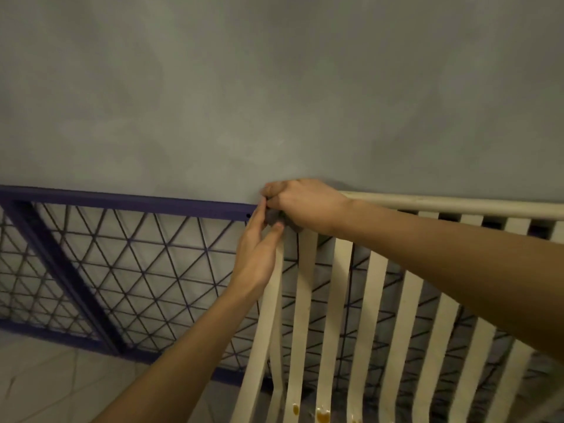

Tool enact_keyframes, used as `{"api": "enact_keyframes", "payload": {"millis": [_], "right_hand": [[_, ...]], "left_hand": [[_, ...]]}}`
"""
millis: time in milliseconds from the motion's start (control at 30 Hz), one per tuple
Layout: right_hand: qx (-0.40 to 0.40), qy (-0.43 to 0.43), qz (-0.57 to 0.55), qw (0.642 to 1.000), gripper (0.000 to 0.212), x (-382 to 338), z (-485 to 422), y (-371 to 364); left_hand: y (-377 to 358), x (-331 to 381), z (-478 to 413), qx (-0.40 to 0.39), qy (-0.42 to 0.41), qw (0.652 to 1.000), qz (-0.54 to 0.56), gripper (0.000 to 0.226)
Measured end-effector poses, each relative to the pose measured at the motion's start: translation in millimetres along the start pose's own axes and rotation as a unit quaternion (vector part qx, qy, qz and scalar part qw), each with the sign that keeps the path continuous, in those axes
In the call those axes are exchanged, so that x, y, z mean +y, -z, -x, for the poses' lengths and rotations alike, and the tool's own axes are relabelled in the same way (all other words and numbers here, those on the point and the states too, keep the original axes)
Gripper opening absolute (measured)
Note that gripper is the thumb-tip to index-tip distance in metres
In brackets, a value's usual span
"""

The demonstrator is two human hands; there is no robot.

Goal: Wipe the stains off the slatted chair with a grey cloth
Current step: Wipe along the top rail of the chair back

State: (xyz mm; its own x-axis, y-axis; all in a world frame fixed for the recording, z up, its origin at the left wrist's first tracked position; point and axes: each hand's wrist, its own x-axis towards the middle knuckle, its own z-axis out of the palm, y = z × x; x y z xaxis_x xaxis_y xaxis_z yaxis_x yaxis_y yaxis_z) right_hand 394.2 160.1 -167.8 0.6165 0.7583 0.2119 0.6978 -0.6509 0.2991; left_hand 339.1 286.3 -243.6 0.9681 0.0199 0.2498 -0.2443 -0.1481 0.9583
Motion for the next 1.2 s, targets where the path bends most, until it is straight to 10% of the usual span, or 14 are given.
{"api": "enact_keyframes", "payload": {"millis": [300, 467, 1200], "right_hand": [[0.15, -0.134, -0.096, 0.975, 0.012, 28.3, -3.2, 9.3], [0.199, -0.208, -0.207, 0.935, 0.018, 15.2, -1.7, -15.0], [0.052, -0.366, -0.036, 0.928, 0.023, 32.6, 102.9, 14.8]], "left_hand": [[-7.6, 35.0, -62.6, 0.076, 0.005, 0.993, 0.085, 0.034], [-11.3, 37.7, -72.6, 0.087, -0.055, 0.993, -0.052, 0.023], [-55.6, 56.0, -40.8, 0.108, 0.017, 0.986, -0.124, 0.019]]}}
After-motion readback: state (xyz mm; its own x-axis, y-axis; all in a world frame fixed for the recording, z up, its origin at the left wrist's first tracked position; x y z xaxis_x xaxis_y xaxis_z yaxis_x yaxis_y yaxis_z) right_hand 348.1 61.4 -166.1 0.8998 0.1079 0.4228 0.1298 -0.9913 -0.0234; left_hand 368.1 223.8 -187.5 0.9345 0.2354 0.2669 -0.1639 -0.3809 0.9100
